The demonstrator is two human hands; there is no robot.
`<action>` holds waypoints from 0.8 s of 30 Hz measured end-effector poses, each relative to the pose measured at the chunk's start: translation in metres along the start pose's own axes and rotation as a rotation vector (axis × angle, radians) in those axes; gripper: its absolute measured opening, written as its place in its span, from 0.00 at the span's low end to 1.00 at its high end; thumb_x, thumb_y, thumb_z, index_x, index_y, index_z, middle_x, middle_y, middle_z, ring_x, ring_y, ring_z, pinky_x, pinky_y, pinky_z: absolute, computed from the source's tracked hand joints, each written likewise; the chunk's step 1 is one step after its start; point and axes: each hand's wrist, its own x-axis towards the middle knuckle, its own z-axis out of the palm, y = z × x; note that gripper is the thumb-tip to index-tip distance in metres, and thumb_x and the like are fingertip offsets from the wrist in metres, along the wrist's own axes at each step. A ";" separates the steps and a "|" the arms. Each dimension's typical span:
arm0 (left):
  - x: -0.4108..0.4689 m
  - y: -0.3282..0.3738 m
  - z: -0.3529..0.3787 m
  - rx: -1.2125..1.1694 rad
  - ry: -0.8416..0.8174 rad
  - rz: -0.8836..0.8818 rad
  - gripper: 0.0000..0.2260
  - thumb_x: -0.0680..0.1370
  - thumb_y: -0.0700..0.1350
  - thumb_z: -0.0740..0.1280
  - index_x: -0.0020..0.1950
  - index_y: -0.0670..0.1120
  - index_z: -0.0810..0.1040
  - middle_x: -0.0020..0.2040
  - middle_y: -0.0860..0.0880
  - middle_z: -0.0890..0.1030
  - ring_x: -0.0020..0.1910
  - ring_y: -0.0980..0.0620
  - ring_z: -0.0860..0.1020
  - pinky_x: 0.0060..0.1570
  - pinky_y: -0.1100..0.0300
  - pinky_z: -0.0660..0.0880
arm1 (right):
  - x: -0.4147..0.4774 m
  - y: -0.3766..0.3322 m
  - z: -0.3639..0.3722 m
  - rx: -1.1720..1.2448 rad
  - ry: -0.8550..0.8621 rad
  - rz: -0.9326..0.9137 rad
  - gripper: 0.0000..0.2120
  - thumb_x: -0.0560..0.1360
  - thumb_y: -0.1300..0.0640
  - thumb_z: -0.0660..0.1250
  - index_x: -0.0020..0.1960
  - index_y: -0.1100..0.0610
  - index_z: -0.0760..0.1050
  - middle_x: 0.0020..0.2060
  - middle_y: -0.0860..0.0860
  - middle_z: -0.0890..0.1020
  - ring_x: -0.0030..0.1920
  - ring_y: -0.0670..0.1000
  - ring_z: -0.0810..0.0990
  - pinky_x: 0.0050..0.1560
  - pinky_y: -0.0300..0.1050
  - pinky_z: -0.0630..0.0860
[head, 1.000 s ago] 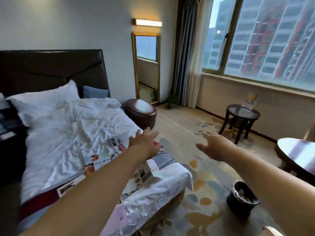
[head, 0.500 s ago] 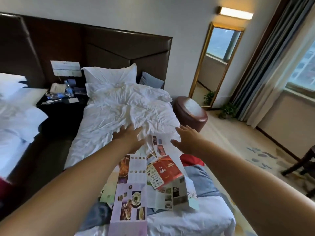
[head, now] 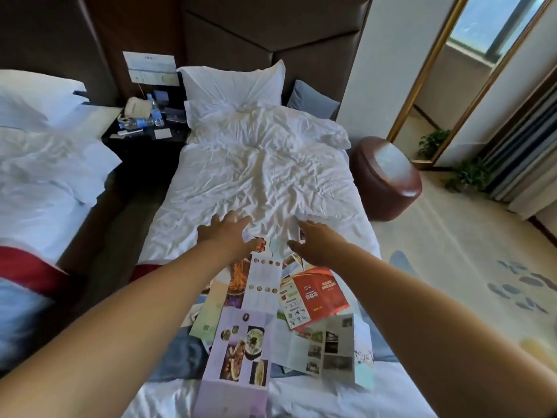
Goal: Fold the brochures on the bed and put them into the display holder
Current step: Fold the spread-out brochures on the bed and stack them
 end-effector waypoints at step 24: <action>0.077 -0.013 0.285 0.193 -0.713 0.083 0.35 0.80 0.65 0.57 0.84 0.59 0.48 0.85 0.48 0.45 0.82 0.36 0.47 0.74 0.32 0.58 | 0.143 0.040 0.288 0.044 -0.595 -0.033 0.29 0.85 0.46 0.59 0.81 0.58 0.60 0.79 0.57 0.66 0.77 0.62 0.66 0.75 0.59 0.66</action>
